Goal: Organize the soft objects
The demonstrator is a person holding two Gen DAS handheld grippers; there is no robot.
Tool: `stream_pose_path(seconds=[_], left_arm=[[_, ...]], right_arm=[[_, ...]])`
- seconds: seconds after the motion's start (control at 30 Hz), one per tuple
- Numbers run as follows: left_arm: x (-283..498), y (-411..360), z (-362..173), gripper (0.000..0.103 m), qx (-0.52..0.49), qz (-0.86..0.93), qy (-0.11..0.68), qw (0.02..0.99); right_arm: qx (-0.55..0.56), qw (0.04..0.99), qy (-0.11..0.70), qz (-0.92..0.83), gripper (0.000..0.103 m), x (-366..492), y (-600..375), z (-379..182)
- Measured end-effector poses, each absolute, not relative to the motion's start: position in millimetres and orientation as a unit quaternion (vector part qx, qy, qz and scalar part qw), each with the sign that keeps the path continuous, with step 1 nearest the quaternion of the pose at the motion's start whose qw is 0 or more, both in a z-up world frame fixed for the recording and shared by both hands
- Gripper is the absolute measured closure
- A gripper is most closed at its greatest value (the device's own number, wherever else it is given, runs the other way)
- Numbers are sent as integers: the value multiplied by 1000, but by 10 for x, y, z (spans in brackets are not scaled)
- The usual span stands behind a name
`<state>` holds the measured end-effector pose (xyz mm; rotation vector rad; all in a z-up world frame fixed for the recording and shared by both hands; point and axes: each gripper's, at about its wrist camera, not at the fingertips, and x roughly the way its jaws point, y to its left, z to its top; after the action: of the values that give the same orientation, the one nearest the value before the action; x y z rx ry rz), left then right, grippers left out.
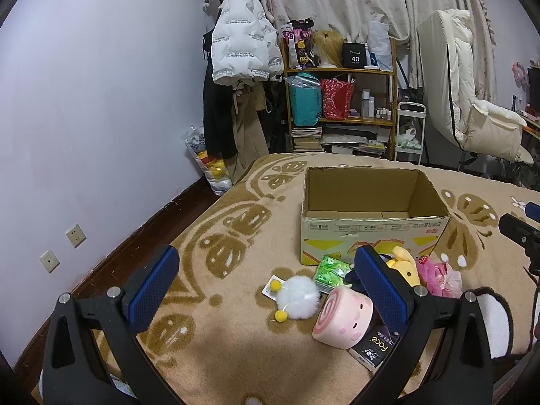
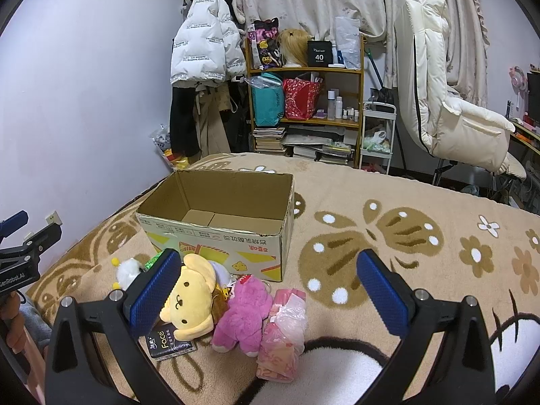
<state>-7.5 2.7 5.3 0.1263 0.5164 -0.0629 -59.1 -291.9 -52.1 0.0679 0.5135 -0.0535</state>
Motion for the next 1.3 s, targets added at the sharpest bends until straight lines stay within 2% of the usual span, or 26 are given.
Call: stream_pose_path(seconds=[1.3], left_arm=[[-62, 41, 49, 0, 63, -27, 258, 964]], right_arm=[[35, 966, 254, -26, 0, -583, -2926, -528]])
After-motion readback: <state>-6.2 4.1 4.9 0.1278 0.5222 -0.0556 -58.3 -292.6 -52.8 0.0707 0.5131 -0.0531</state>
